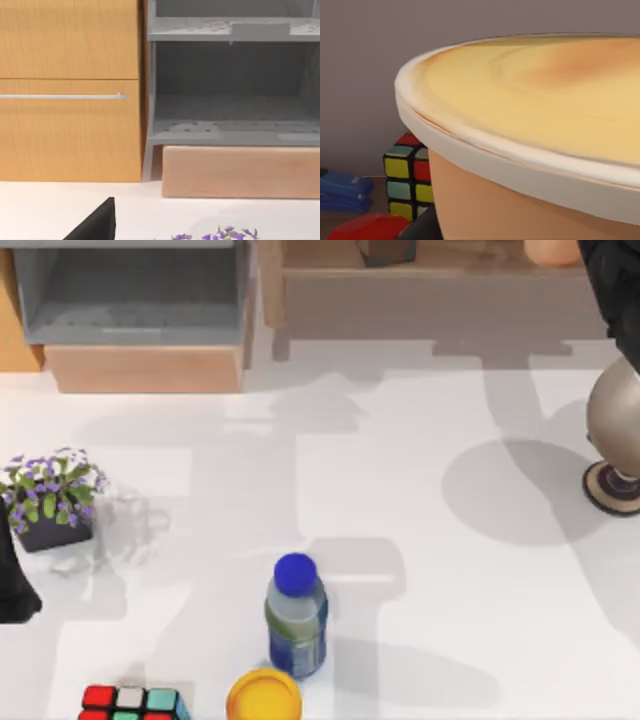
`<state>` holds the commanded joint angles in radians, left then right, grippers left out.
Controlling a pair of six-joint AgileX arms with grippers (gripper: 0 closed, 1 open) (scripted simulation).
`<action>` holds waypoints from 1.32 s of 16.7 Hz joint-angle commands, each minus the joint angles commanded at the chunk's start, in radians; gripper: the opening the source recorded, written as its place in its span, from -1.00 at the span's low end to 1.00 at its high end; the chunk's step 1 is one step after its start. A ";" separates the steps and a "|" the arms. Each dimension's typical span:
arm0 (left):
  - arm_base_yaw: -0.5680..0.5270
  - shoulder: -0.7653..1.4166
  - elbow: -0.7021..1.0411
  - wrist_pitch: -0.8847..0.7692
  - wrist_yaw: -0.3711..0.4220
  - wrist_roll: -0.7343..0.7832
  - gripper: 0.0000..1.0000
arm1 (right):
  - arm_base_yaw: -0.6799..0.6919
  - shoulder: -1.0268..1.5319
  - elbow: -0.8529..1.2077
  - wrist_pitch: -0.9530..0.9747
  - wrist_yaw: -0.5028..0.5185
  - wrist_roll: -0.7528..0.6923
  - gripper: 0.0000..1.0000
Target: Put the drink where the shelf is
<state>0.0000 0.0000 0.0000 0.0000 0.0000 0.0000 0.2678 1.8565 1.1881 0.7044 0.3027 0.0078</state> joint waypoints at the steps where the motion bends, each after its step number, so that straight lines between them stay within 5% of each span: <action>1: 0.000 0.000 0.000 0.000 0.000 0.000 1.00 | -0.019 -0.008 0.008 -0.029 -0.019 -0.001 -1.00; 22: 0.000 0.000 0.000 0.000 0.000 0.000 1.00 | -0.088 0.145 0.160 -0.046 -0.089 -0.002 -1.00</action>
<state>0.0000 0.0000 0.0000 0.0000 0.0000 0.0000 0.1798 2.0014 1.3485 0.6588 0.2137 0.0057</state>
